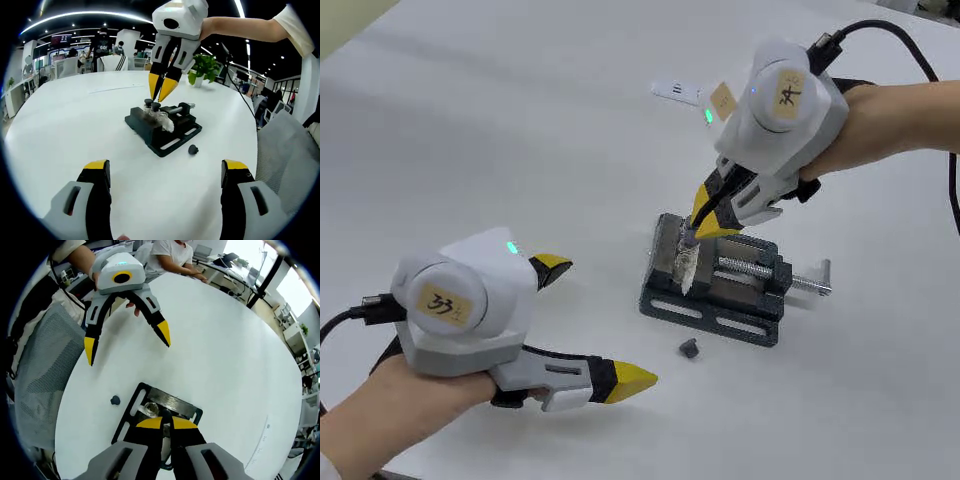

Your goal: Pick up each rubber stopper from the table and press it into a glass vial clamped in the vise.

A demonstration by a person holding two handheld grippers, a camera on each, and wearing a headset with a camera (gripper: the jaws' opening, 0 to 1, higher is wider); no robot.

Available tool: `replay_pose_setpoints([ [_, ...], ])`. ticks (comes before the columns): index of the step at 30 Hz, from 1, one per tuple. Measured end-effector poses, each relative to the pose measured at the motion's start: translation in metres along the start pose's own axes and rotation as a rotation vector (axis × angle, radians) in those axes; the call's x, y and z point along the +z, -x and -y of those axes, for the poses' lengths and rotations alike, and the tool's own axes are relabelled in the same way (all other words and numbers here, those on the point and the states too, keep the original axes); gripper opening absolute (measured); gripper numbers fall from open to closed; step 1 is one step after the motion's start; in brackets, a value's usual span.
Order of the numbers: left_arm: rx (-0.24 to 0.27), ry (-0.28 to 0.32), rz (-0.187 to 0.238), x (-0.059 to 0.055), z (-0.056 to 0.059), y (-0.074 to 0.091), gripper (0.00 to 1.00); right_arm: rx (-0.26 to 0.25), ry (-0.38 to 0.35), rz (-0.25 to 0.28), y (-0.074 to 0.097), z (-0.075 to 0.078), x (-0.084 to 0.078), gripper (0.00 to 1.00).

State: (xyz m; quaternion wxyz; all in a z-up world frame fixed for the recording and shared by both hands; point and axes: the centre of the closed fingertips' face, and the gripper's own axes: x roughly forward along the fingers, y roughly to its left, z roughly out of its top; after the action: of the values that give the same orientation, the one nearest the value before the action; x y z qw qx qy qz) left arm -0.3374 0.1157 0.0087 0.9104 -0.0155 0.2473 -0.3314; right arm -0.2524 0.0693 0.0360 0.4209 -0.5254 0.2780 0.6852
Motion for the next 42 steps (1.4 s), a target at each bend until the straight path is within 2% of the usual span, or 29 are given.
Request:
replay_pose_setpoints([
  [13,-0.005,0.006,-0.006,-0.0022,0.0008,-0.0018,0.91,0.027,-0.011,0.002,-0.003,-0.003,0.0009,0.0],
  [15,-0.006,0.006,-0.007,-0.0037,-0.0002,-0.002,0.91,0.039,-0.025,0.005,-0.0033,-0.0001,-0.0003,0.0],
  [19,-0.009,0.007,-0.011,-0.0038,0.0,-0.0019,0.9,0.057,-0.054,-0.001,-0.0042,-0.0039,0.0018,0.0],
  [23,-0.01,0.01,-0.013,-0.0042,0.001,-0.0024,0.9,0.062,-0.023,-0.025,-0.0046,-0.005,0.0018,0.0],
  [26,-0.009,0.014,-0.012,-0.0042,-0.0002,-0.0029,0.9,0.063,-0.036,-0.041,-0.0053,-0.0049,0.002,0.0],
  [33,-0.007,0.008,-0.013,-0.0012,-0.0036,-0.0033,0.9,0.065,-0.078,-0.038,-0.0057,-0.0034,0.0013,0.0],
  [35,-0.004,0.006,-0.015,-0.0009,-0.0061,-0.0027,0.9,0.071,-0.062,-0.045,-0.0056,-0.0059,0.0011,0.0],
  [40,0.004,0.008,-0.015,0.0,-0.0067,-0.0028,0.9,0.076,-0.085,-0.039,-0.0069,-0.0047,-0.0007,0.0],
  [42,0.005,0.01,-0.015,-0.0005,-0.0064,-0.0029,0.9,0.07,-0.057,-0.05,-0.0077,-0.0054,-0.0021,0.0],
])
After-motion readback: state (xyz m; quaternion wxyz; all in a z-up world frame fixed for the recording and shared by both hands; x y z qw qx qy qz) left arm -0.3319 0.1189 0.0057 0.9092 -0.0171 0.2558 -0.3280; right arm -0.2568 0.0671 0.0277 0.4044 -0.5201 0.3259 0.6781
